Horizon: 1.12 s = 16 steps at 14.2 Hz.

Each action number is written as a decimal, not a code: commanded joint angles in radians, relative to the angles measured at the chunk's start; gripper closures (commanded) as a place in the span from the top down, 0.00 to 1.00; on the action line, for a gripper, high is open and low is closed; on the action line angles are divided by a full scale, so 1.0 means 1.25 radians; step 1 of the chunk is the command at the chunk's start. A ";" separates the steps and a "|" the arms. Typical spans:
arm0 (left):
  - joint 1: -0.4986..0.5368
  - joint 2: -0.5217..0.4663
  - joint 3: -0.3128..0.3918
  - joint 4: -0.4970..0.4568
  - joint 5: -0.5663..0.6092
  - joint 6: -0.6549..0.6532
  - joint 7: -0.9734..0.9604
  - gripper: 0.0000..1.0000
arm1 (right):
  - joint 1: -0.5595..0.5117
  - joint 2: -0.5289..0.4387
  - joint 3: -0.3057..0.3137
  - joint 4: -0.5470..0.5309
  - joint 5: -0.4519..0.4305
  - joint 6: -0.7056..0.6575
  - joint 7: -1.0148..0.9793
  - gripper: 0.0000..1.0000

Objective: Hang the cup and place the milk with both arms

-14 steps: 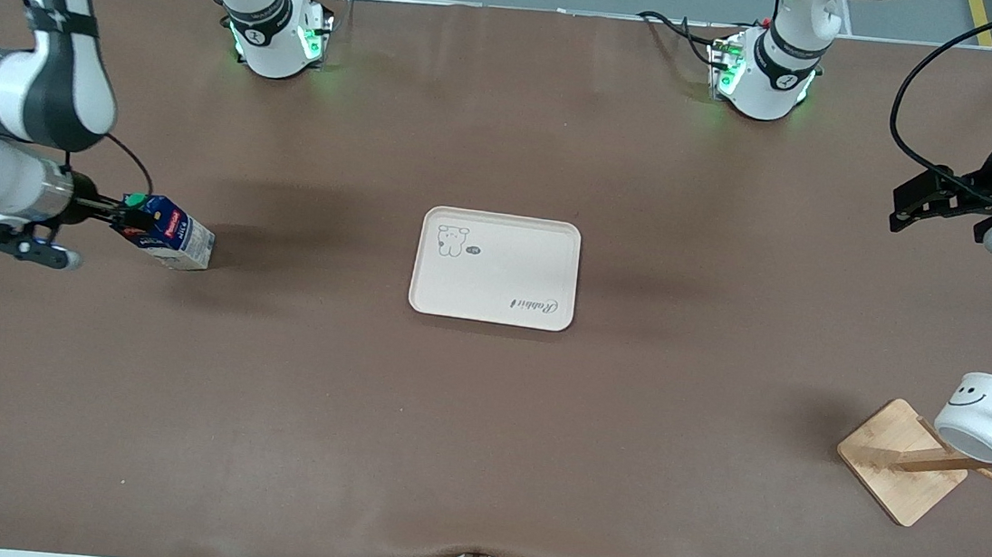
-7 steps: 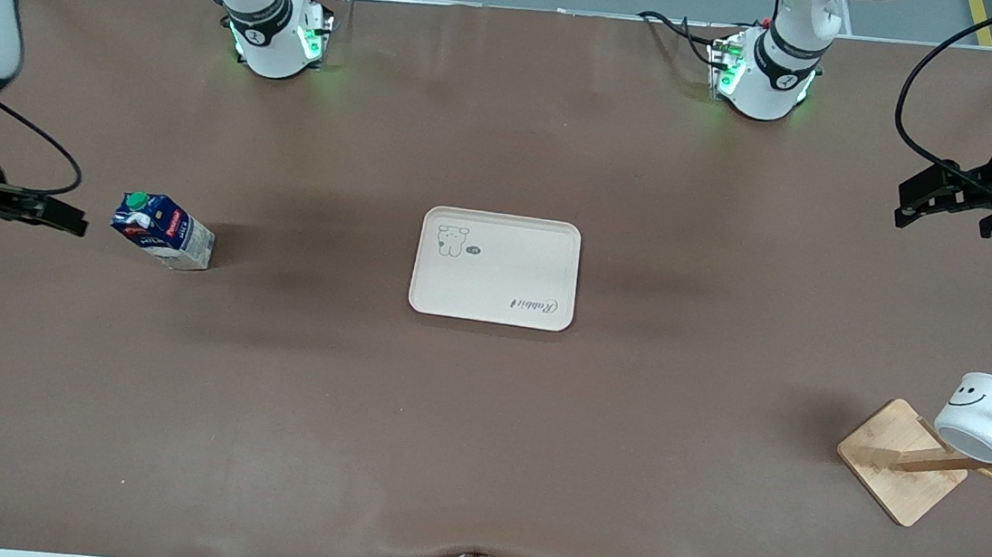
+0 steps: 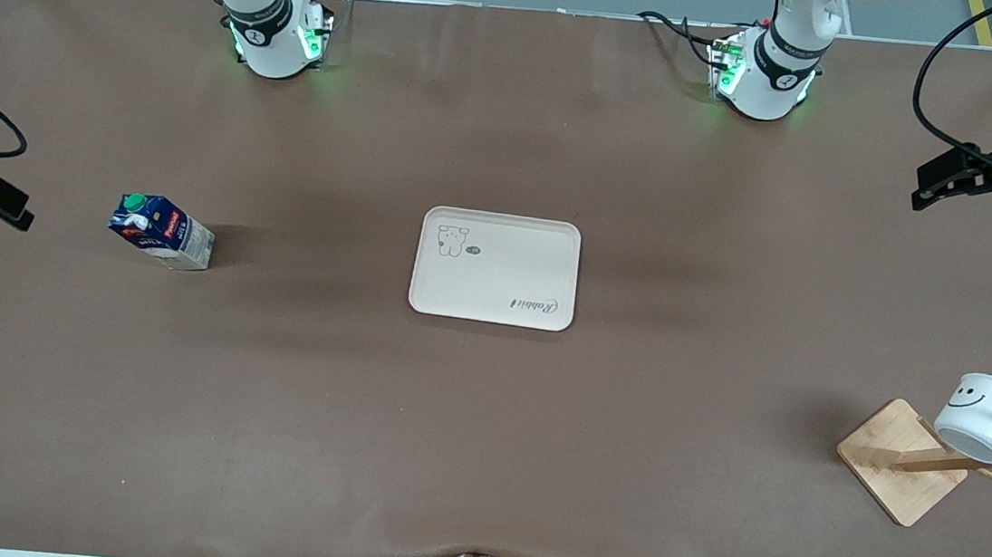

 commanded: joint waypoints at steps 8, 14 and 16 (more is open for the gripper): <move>0.019 -0.069 -0.034 -0.052 -0.016 0.004 0.030 1.00 | -0.012 -0.270 -0.001 -0.257 0.054 0.019 -0.119 1.00; 0.021 -0.062 -0.044 -0.047 -0.017 0.007 0.029 1.00 | -0.018 -0.266 -0.004 -0.209 0.055 -0.043 -0.062 1.00; 0.021 -0.061 -0.042 -0.048 -0.016 0.007 0.019 1.00 | -0.018 -0.266 -0.004 -0.210 0.054 -0.044 -0.047 1.00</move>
